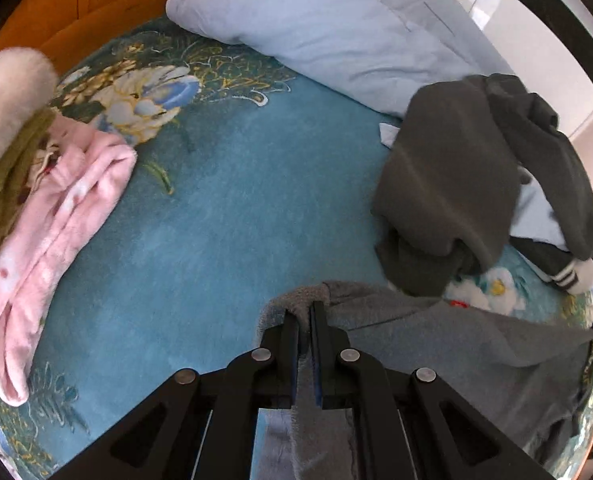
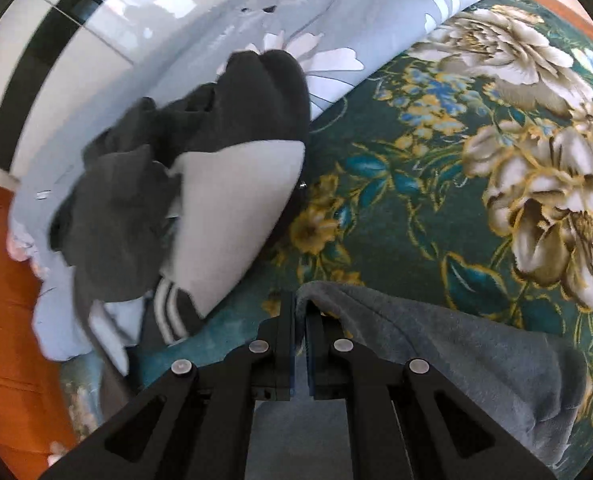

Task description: Fold clothes

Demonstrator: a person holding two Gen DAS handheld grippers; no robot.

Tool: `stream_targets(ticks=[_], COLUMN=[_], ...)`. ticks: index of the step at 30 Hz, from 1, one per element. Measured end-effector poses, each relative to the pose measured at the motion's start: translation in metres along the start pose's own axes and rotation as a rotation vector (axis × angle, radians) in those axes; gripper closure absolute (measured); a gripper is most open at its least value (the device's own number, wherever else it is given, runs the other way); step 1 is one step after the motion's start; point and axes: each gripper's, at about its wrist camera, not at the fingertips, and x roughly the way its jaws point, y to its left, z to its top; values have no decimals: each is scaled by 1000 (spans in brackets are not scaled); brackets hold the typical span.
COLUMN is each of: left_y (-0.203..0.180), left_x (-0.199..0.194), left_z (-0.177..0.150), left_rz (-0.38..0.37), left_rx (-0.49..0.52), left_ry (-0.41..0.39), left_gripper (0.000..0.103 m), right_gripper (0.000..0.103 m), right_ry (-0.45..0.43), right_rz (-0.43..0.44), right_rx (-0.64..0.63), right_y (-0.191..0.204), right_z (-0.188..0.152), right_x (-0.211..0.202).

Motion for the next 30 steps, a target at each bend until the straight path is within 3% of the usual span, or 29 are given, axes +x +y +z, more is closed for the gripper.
stream_targets(ticks=[3, 7, 9, 10, 11, 13, 16, 19, 23, 25, 30], left_y=[-9, -14, -10, -8, -4, 3, 19, 38, 46, 46, 40], left_x=[11, 13, 2, -4, -11, -32, -64, -94, -119, -124, -133], left_z=[3, -4, -12, -17, -23, -35, -54, -75, -105, -112, -120], left_rz=[34, 41, 15, -6, -29, -39, -41, -73, -110, -108, -137], left_rx=[32, 52, 27, 13, 3, -15, -87, -204, -274, -290, -312], left_ry=[44, 96, 109, 119, 115, 82, 21, -48, -102, -109, -112], left_gripper=[97, 91, 73, 58, 49, 48, 48, 47, 46, 46, 46], right_gripper=[99, 96, 96, 93, 83, 66, 63, 61, 43, 42, 39], right_ry=[5, 72, 99, 110, 122, 130, 49, 15, 75, 87, 42], right_rz=[-16, -36, 3, 29, 68, 157, 183, 138, 83, 58, 87], right_rx=[9, -76, -89, -92, -94, -103, -143, -215, -309, -384, -548], right_y=[0, 9, 5, 1, -3, -15, -43, -75, -134, -149, -133], right_z=[4, 7, 9, 11, 12, 14, 19, 11, -40, -70, -115], right_x=[2, 2, -6, -11, -18, -40, -82, -110, -121, -125, -124])
